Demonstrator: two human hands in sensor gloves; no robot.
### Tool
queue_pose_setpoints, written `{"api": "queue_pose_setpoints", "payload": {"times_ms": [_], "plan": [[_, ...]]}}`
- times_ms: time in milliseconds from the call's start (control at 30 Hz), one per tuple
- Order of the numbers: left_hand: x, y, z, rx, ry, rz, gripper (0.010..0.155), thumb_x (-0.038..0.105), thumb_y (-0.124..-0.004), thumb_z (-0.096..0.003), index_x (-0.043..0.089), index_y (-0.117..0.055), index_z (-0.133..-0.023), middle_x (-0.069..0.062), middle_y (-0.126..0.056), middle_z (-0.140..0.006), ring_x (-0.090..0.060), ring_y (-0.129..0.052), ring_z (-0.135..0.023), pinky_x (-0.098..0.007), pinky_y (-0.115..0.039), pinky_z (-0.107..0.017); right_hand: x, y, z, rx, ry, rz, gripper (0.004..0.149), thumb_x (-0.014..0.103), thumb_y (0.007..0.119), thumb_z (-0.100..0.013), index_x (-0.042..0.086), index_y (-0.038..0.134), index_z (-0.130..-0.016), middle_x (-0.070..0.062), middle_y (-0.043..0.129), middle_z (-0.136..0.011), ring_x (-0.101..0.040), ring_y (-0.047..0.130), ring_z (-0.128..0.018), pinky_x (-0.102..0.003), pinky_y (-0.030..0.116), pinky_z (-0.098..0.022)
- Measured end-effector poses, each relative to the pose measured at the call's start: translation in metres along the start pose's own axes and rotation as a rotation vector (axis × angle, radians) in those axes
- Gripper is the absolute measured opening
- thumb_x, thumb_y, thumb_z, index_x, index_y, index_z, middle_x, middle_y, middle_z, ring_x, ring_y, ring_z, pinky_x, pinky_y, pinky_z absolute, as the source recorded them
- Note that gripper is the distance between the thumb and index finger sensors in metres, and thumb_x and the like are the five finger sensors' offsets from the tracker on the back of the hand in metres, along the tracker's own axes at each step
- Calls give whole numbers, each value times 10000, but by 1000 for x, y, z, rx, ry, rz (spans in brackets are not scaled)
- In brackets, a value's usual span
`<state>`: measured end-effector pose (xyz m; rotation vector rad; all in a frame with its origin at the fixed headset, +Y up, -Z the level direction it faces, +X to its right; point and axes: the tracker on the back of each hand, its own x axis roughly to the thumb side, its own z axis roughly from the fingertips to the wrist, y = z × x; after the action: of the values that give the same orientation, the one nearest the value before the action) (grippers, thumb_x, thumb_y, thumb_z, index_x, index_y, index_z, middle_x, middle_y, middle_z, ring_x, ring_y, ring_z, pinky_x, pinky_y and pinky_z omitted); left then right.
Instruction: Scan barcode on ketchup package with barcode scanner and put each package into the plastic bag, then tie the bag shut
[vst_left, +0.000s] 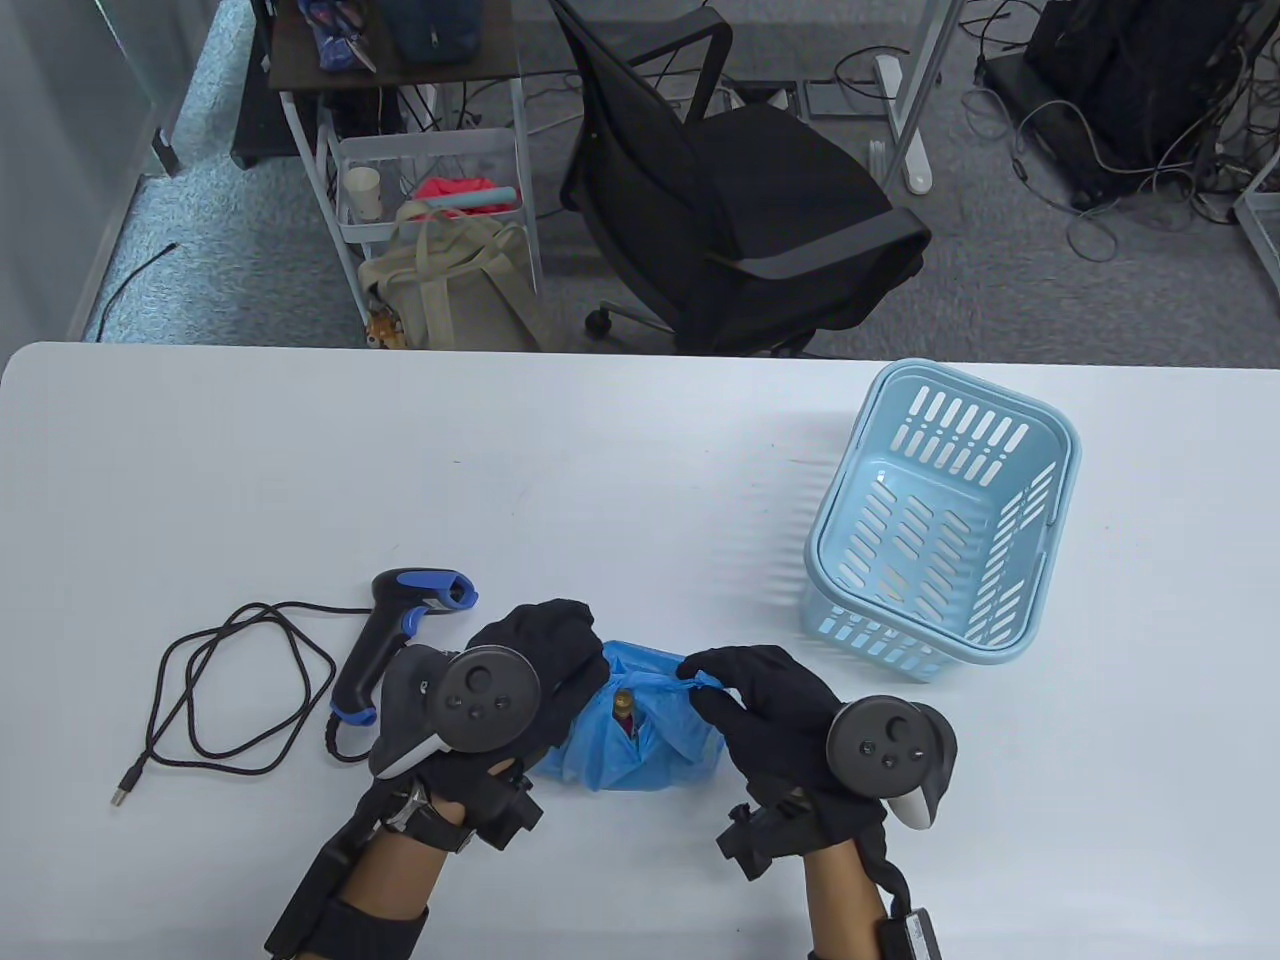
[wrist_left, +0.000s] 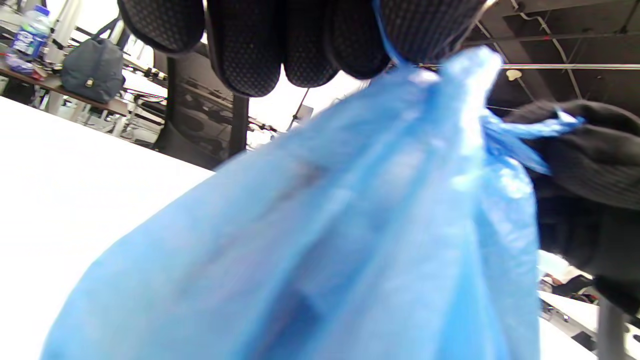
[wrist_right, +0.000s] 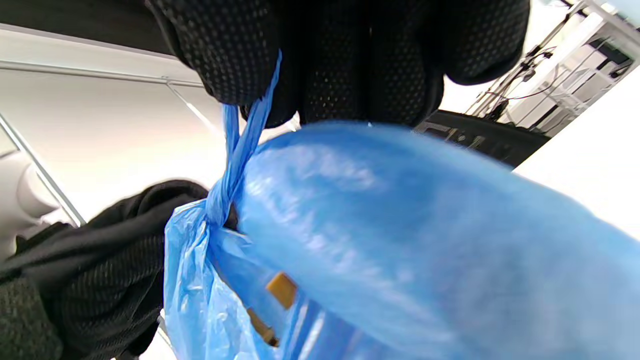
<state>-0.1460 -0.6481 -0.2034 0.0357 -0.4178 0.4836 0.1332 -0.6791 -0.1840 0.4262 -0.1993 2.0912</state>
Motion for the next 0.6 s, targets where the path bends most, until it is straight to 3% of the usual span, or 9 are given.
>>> {"api": "queue_pose_setpoints", "payload": {"times_ms": [267,600], "plan": [[-37,-11,5,-11,97,63,384,423,-702,-520,149,-786,-774,-2,-740,-1010,-369,-848,-909,-549,-715,-672,-28,-8,11,3,92,-36,350,286,793,-509,120,846,-813,-124,916,-781,-395,831,-747,-587,663,-617],[-54,-17,8,-19,127,74,383,423,-695,-520,153,-782,-777,2,-735,-1015,-368,-848,-909,-547,-716,-671,-40,-14,15,14,135,-20,346,289,796,-508,120,853,-804,-121,922,-771,-390,836,-740,-583,667,-614]]}}
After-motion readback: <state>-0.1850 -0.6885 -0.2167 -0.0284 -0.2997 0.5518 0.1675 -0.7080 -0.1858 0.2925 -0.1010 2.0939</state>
